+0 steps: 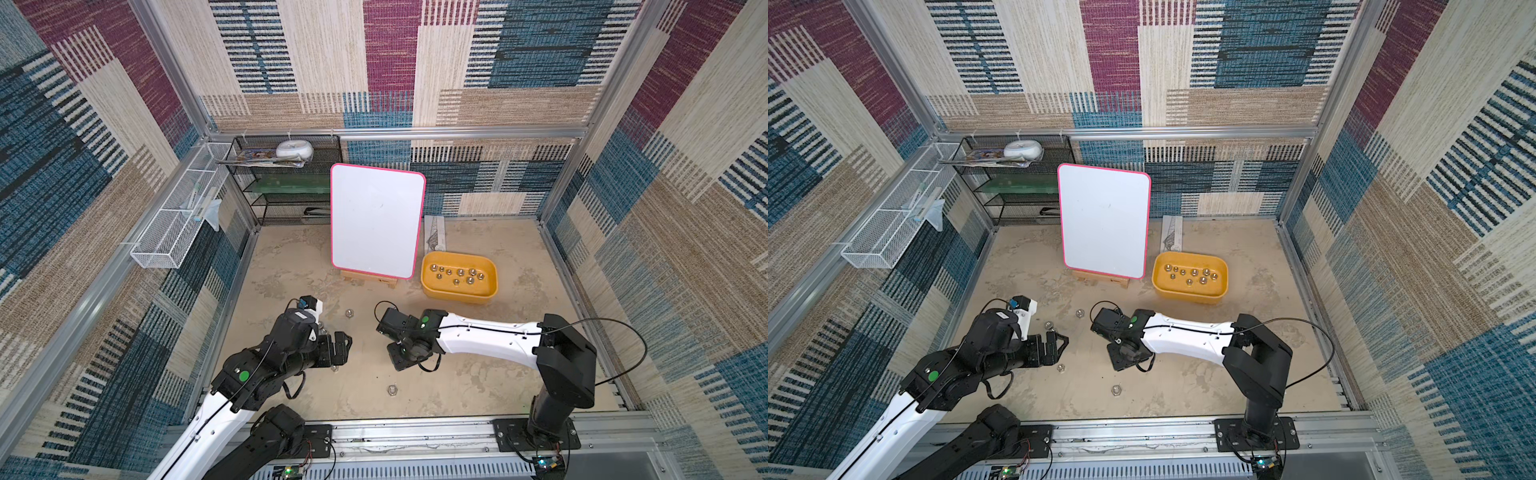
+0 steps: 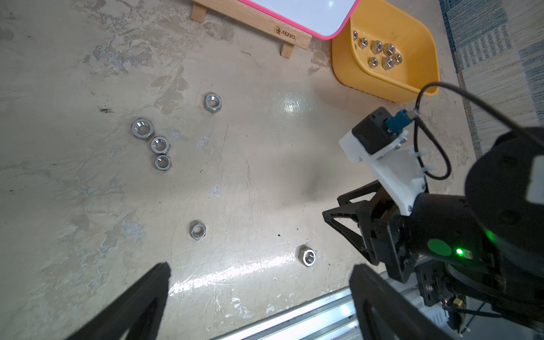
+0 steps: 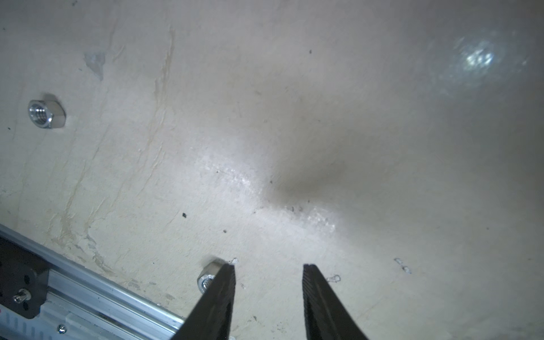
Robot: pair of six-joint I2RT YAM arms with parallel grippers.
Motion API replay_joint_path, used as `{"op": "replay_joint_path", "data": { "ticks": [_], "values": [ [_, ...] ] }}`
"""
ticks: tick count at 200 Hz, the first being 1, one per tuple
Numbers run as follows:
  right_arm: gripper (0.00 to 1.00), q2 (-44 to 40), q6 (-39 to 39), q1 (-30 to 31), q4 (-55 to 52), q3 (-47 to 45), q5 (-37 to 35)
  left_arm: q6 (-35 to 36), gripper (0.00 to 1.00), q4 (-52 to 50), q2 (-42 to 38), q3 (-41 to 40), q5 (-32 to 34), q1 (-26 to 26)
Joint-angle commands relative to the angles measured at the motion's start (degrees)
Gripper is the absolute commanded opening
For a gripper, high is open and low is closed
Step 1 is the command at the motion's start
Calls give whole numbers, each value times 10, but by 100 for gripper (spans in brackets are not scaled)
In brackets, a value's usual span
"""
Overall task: Put the nuts on the desktop into the storage box
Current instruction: Pick up the nut from the center of the board.
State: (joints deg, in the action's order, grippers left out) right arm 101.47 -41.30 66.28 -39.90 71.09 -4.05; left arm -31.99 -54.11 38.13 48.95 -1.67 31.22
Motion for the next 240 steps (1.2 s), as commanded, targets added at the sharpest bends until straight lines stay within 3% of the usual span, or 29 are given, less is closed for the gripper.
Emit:
{"op": "replay_joint_path", "data": {
  "ticks": [1, 74, 164, 201, 240],
  "values": [
    [44, 10, -38, 24, 6, -1, -6, 1, 100, -8, -7, 0, -5, -1],
    [45, 38, -88, 80, 20, -11, 2, 9, 100, -14, -24, 5, -16, 0],
    [47, 61, -79, 93, 33, -21, 17, 5, 100, -26, -40, 9, -13, 0],
    [44, 72, -80, 90, 13, -18, -6, 3, 100, -28, -40, 11, -18, 0],
    [33, 66, -79, 84, 1, -19, -19, 2, 100, -27, -35, 11, -20, -1]
  ]
}}
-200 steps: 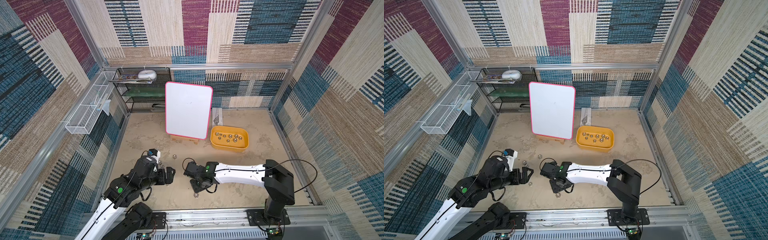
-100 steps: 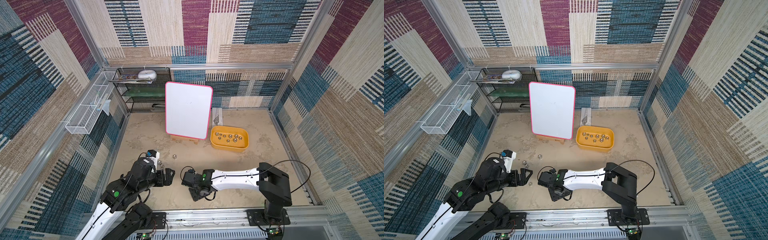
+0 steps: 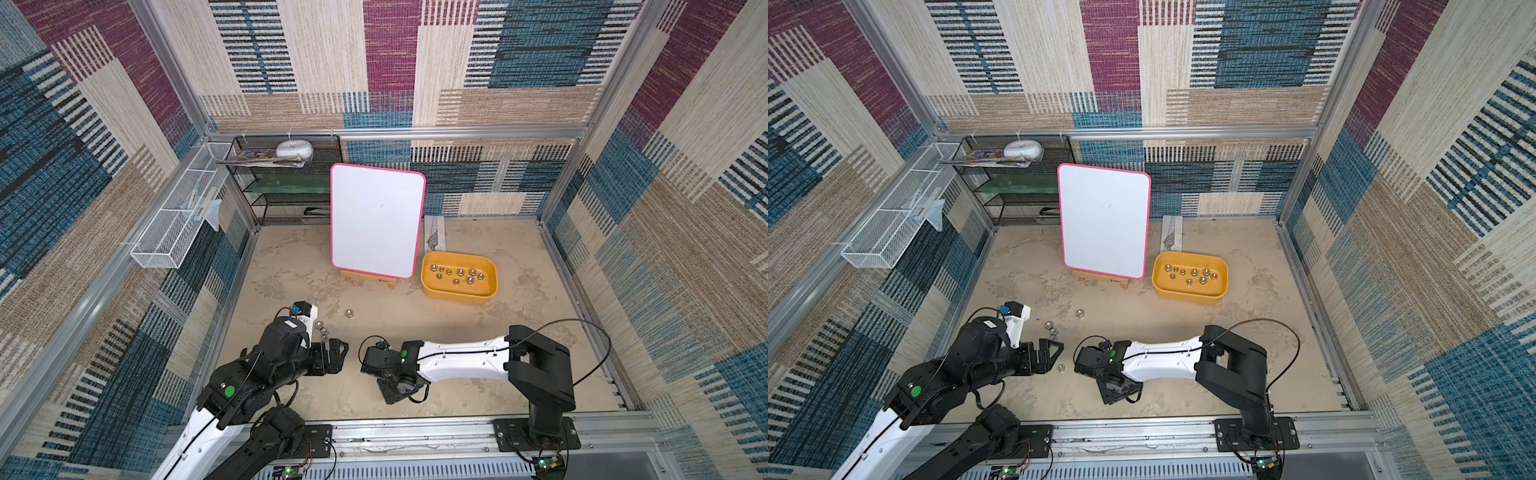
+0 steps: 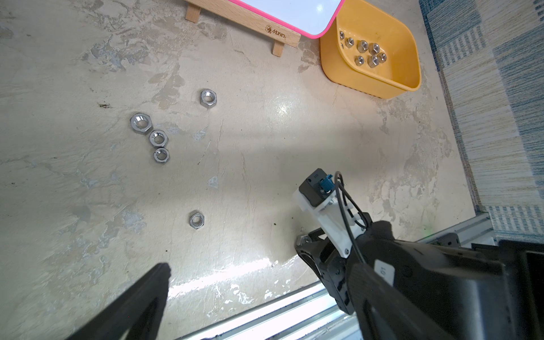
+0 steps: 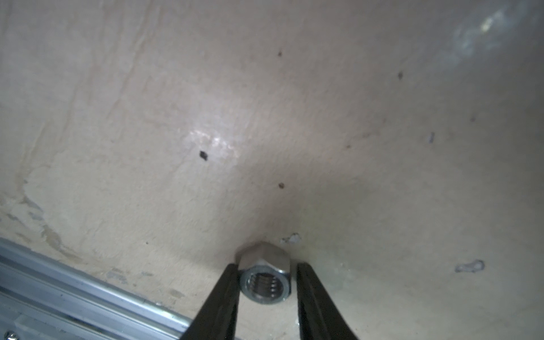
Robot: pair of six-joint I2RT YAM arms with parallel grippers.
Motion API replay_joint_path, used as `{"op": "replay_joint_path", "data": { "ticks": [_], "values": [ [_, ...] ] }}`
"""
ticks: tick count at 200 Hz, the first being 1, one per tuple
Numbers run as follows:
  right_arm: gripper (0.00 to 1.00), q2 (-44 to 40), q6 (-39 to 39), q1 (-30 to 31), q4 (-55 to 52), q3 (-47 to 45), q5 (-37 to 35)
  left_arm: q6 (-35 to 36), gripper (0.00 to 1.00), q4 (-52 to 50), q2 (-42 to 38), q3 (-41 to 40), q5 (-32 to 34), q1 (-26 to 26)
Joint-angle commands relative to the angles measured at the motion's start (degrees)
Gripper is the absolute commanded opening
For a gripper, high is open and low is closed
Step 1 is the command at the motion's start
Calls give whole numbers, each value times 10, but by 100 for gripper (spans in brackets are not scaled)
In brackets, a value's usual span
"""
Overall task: Put the nuts on the desktop into the storage box
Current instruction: Pick up the nut from the center of the board, then place the nut in the storage box.
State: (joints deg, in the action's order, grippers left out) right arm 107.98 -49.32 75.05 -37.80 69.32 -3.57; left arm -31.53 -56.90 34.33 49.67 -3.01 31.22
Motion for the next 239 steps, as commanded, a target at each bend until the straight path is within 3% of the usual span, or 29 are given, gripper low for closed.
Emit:
{"op": "replay_joint_path", "data": {
  "ticks": [1, 23, 113, 181, 239],
  "values": [
    [33, 1, 1, -4, -20, -1, -24, -3, 100, 2, 3, 3, -7, -1],
    [28, -8, 4, -13, -20, -5, -29, -3, 100, 8, 6, 1, -10, -1],
    [27, -69, 29, -86, -34, -27, -59, 3, 100, 40, 41, 7, -35, -1],
    [29, -143, 113, -238, -57, -18, -88, 5, 100, 115, 99, 7, -99, -1],
    [29, -105, 205, -382, -54, 74, -84, 18, 100, 161, 189, 42, -125, 0]
  ]
}}
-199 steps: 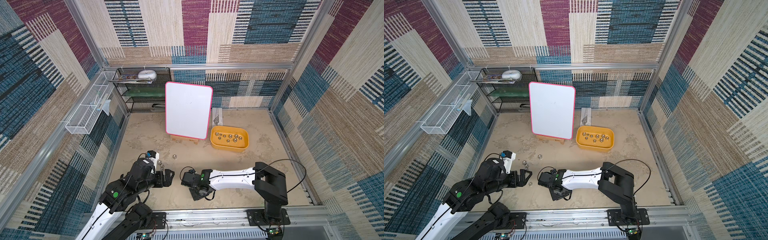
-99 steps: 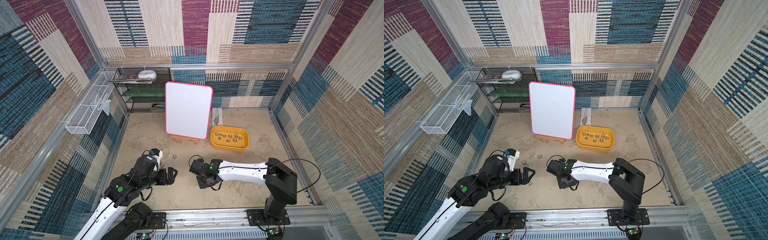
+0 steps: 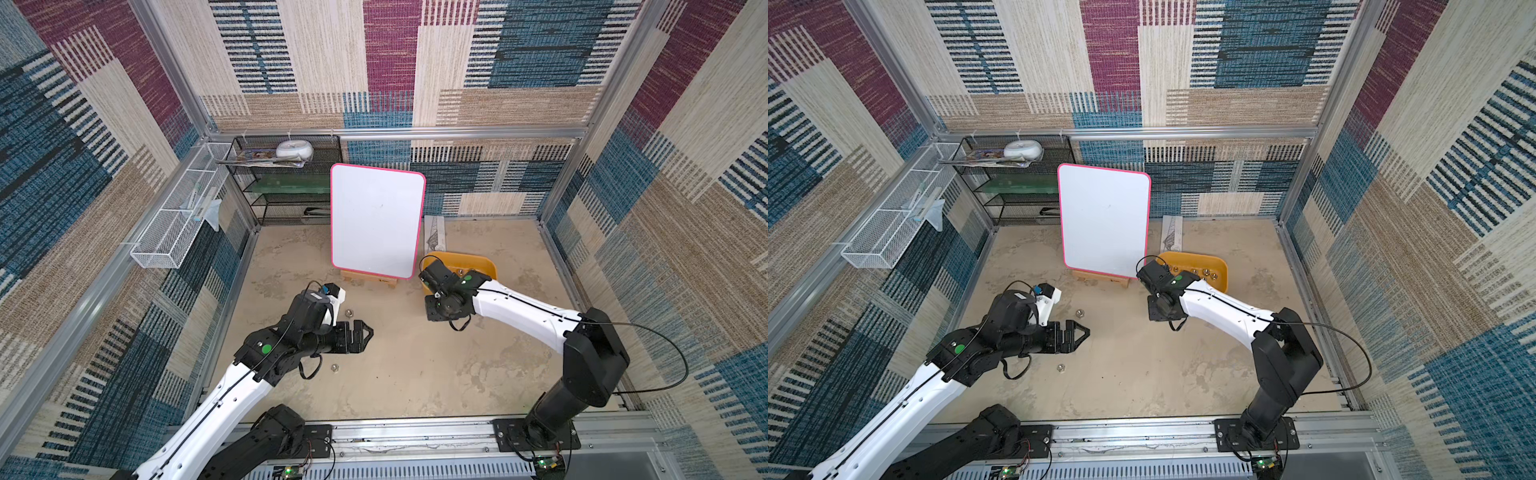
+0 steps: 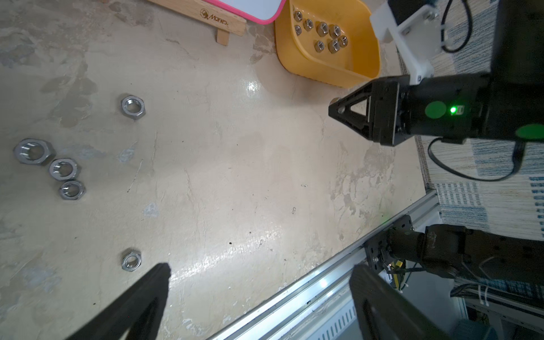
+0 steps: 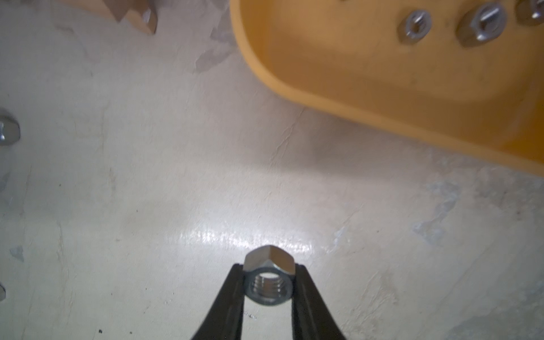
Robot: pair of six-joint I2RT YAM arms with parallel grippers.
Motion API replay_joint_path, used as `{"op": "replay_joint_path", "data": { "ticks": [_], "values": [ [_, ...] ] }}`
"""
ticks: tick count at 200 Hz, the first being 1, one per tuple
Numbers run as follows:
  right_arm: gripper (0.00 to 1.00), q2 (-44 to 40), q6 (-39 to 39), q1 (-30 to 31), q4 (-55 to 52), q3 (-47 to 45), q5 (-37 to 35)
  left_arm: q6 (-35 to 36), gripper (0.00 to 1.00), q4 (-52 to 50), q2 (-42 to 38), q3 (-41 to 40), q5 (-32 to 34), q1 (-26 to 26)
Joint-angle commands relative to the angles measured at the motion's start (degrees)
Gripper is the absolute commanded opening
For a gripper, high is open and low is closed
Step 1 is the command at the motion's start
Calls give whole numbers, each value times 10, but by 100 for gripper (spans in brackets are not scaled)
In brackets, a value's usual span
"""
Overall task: Put the nuts on the desktop into the storage box
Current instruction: Place the nut in the storage box.
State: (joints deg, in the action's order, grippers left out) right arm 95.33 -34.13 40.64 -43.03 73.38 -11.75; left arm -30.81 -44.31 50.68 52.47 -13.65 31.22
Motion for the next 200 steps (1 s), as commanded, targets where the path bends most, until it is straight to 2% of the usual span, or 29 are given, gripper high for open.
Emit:
{"op": "replay_joint_path", "data": {
  "ticks": [1, 45, 98, 138, 200],
  "values": [
    [29, 23, 53, -40, -2, 36, -2, 11, 100, 36, 27, 15, -19, -1],
    [29, 109, 96, -131, 7, 128, 30, 22, 100, 55, 86, 49, -19, 0],
    [29, 230, 129, -190, -2, 241, 35, 44, 100, 56, 145, 85, -15, -1],
    [29, 284, 145, -205, -10, 290, 33, 56, 100, 56, 175, 101, -10, -3],
    [29, 318, 145, -193, -14, 341, 85, 61, 100, 64, 209, 116, -26, -21]
  ]
}}
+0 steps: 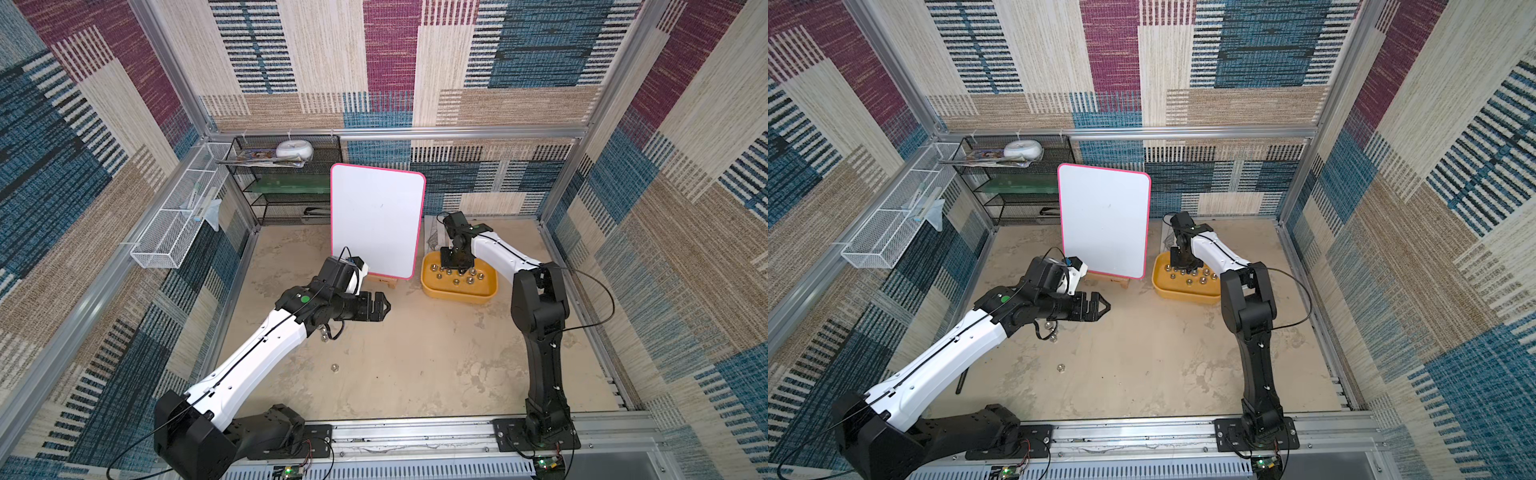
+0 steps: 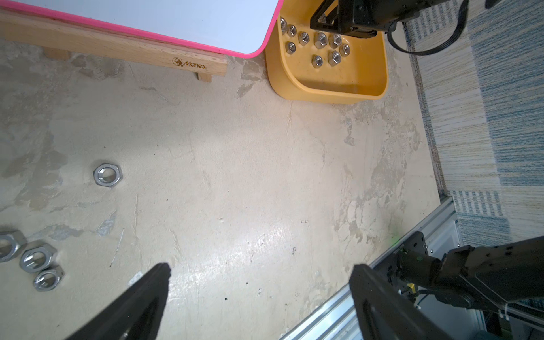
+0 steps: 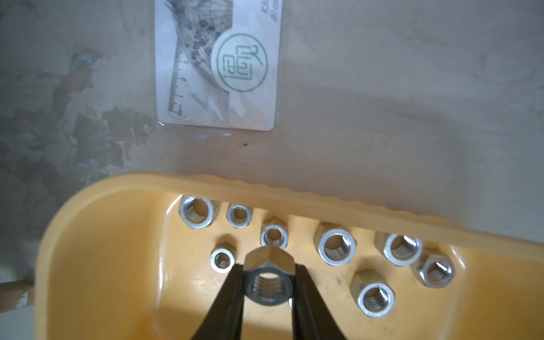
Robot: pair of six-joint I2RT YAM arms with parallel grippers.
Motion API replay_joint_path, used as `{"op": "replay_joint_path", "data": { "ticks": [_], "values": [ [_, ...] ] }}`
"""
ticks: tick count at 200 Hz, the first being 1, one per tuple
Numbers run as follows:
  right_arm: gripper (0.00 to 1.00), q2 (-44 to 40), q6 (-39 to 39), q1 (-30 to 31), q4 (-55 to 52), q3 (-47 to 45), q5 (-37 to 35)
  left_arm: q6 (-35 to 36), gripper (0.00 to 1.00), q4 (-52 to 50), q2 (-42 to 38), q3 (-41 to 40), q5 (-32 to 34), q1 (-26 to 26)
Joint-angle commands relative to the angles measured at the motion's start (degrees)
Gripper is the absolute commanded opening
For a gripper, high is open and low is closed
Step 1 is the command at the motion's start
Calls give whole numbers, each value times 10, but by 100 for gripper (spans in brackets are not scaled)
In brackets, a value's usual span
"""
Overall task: Put the nuts on the desktop into the storage box
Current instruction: Place the nut in the storage box.
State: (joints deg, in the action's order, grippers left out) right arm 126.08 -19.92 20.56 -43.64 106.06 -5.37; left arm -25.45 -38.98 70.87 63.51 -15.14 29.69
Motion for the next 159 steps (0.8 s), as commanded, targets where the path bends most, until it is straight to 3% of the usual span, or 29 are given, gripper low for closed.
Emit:
{"op": "replay_joint_path", "data": {
  "ticks": [1, 159],
  "values": [
    [29, 11, 3, 9, -8, 15, 21, 8, 100, 11, 7, 6, -12, -6],
    [30, 51, -6, 40, -9, 36, 68, 11, 100, 8, 15, 11, -19, -27]
  ]
}}
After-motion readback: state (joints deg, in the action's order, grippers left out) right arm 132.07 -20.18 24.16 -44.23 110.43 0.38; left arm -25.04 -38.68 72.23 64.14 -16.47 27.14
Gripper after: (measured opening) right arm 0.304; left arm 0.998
